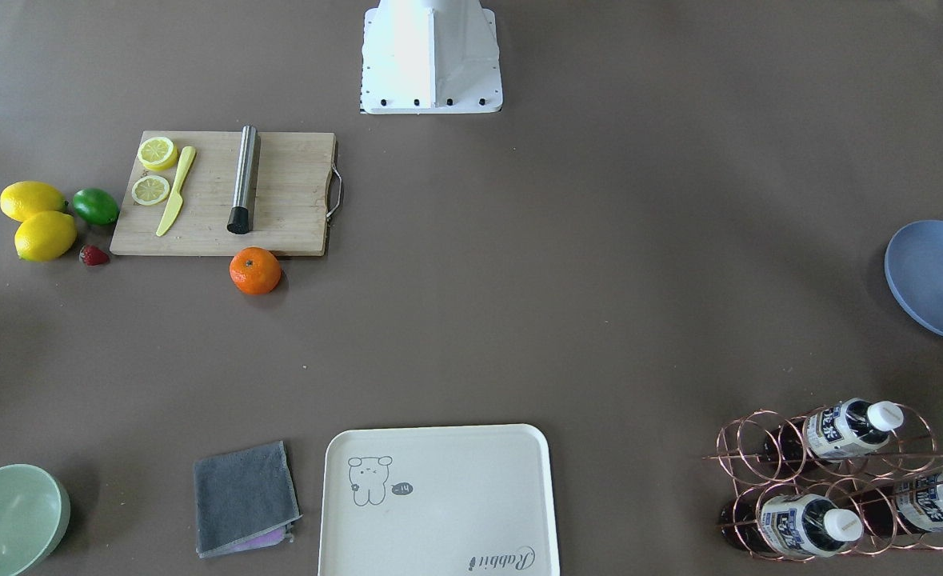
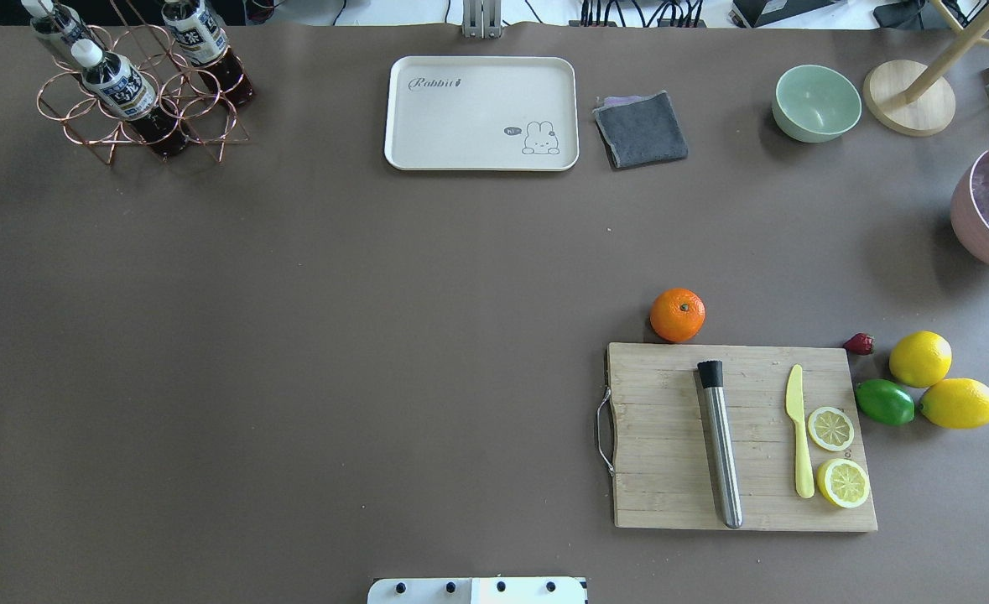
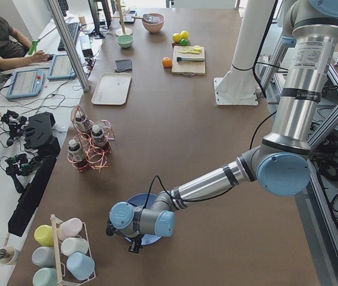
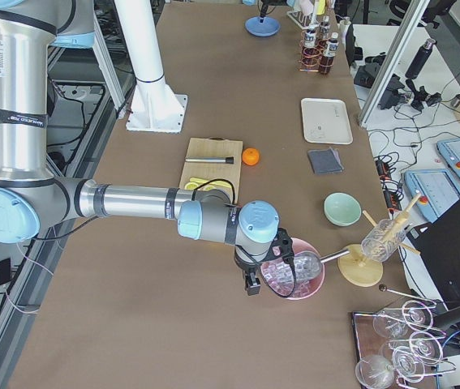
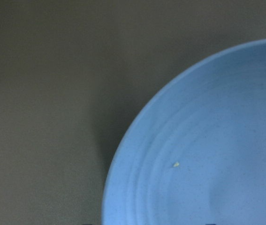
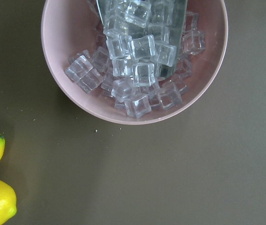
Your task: Pick orange to plate
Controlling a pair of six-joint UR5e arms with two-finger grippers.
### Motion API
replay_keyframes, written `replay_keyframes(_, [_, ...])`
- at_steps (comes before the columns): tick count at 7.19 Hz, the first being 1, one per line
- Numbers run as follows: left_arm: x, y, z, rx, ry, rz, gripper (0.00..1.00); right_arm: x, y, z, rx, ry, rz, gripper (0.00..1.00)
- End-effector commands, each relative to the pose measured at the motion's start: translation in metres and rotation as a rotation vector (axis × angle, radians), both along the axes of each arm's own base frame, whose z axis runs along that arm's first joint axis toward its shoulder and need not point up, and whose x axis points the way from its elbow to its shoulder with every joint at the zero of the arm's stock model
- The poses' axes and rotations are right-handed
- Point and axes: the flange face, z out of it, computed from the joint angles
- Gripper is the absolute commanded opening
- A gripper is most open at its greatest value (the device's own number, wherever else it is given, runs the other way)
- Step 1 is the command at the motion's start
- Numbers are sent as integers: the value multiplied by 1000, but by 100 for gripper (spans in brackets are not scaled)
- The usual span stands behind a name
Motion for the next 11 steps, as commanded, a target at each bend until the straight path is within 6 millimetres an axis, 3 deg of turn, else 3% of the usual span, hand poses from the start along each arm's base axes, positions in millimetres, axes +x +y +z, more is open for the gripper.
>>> replay_keyframes(1, [-1, 4, 6, -12, -8, 0, 59, -1, 11, -11, 13, -3, 4, 100])
replay_keyframes(2, [-1, 5, 7, -13, -14, -1, 47, -1, 12, -12, 15, -2, 4, 100])
replay_keyframes(3, [-2, 5, 7, -21, -23, -12, 3, -1, 12, -12, 16, -2, 4, 100])
replay_keyframes(5, [-1, -13, -24, 3, -7, -53, 0, -1, 12, -13, 18, -2, 5, 100])
replay_keyframes(7, [9, -33, -94, 19, 138, -111, 0, -1, 11, -15, 22, -4, 6, 100])
replay_keyframes(9, [25, -46, -191, -7, 214, -239, 0, -1, 7, -25, 41, -8, 9, 100])
replay_keyframes(10, [52, -45, -243, -26, 264, -251, 0, -5, 3, -30, 48, -27, 5, 100])
replay_keyframes(11, [92, -36, -291, -60, 287, -255, 0, -12, -8, -42, 49, -50, 13, 100])
